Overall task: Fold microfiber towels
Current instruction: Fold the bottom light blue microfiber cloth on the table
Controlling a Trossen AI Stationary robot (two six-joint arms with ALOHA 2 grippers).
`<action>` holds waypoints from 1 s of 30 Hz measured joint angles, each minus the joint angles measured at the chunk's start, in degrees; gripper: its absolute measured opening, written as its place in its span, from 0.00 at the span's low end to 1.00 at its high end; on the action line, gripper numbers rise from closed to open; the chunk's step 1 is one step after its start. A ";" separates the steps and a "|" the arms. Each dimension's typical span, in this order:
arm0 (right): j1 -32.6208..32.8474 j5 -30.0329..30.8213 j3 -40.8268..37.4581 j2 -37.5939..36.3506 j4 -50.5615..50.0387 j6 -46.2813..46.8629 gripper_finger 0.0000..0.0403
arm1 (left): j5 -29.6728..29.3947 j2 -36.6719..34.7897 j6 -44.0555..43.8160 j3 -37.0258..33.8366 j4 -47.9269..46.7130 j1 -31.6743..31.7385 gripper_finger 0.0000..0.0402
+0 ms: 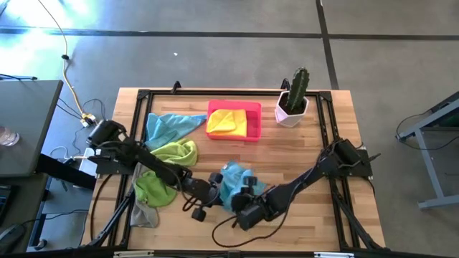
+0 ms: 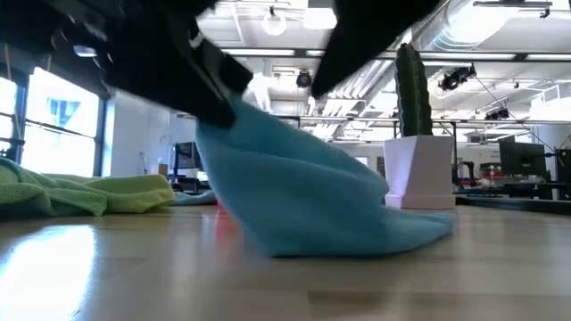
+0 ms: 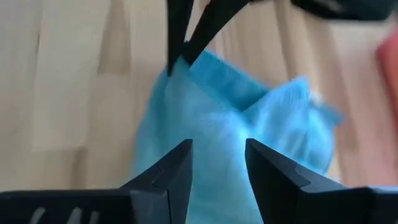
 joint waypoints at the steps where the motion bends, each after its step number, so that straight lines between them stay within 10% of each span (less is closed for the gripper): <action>1: -0.86 0.00 0.00 0.00 1.62 -2.59 0.35 | -0.09 -0.62 1.16 0.09 -0.16 -0.15 0.00; 19: -12.08 -31.93 -0.09 0.00 14.16 -15.66 0.35 | -9.73 -12.42 6.61 0.13 -16.79 -0.27 0.00; 30: -10.33 -35.31 -0.09 0.01 15.25 -10.11 0.35 | -18.32 -20.80 4.17 0.10 -22.31 -1.48 0.00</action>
